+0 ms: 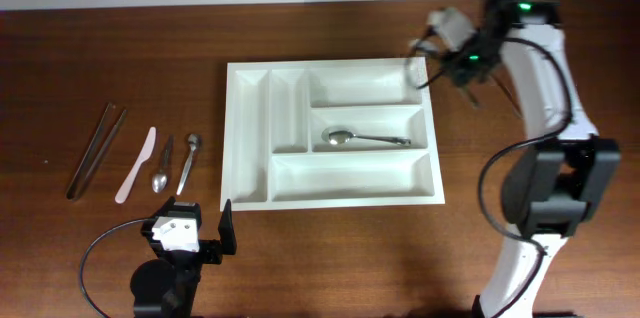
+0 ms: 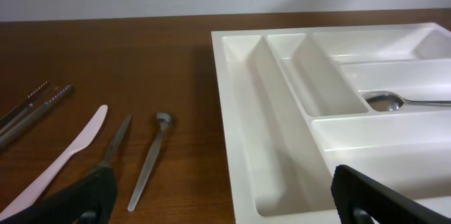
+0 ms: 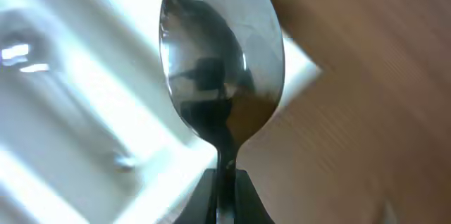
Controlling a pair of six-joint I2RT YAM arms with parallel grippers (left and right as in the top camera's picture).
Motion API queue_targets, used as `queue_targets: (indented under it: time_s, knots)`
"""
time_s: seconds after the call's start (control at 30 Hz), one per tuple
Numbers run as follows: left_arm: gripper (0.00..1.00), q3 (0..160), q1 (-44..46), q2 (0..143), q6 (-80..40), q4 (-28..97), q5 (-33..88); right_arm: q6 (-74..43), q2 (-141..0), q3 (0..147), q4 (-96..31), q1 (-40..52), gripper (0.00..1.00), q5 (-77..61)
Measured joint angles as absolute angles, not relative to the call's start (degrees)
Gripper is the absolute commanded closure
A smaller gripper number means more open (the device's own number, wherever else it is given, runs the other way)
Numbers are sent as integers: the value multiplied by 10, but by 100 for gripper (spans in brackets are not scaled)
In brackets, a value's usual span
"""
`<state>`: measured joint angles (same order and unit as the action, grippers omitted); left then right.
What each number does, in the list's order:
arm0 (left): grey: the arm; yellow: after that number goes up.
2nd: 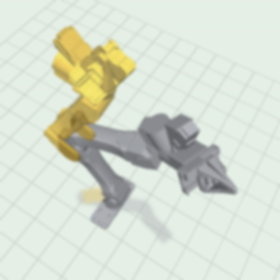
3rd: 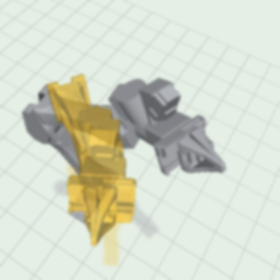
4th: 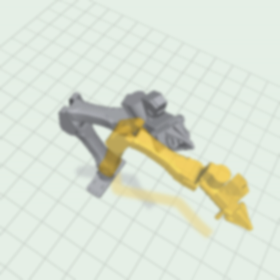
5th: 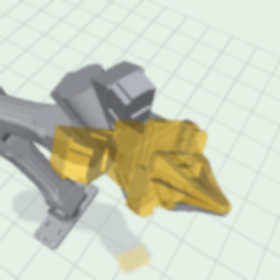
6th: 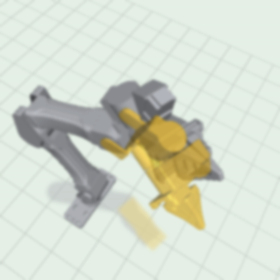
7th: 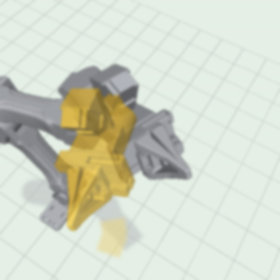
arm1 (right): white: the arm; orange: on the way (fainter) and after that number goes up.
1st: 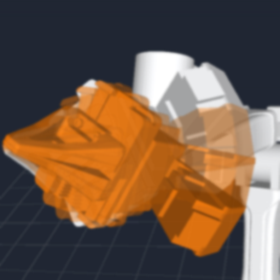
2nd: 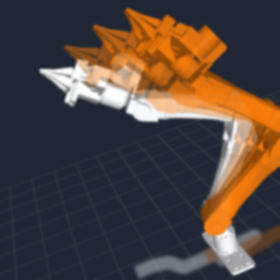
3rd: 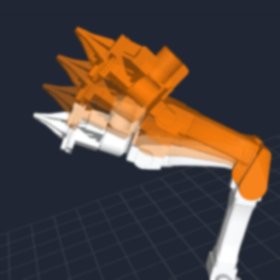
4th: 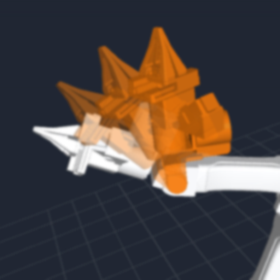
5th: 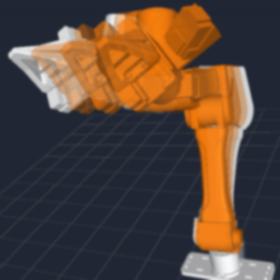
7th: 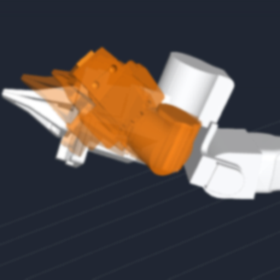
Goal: Pack container
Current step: 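Place the second spoon beside the first in the middle compartment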
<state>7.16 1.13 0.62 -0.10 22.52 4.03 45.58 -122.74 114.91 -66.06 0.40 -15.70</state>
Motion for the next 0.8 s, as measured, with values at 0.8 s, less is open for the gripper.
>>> queue_targets:
  time_s: [0.8]
  knots:
    - [1, 72, 11, 6, -1, 225, 40, 748, -1315, 1143, -746, 174, 96, -208]
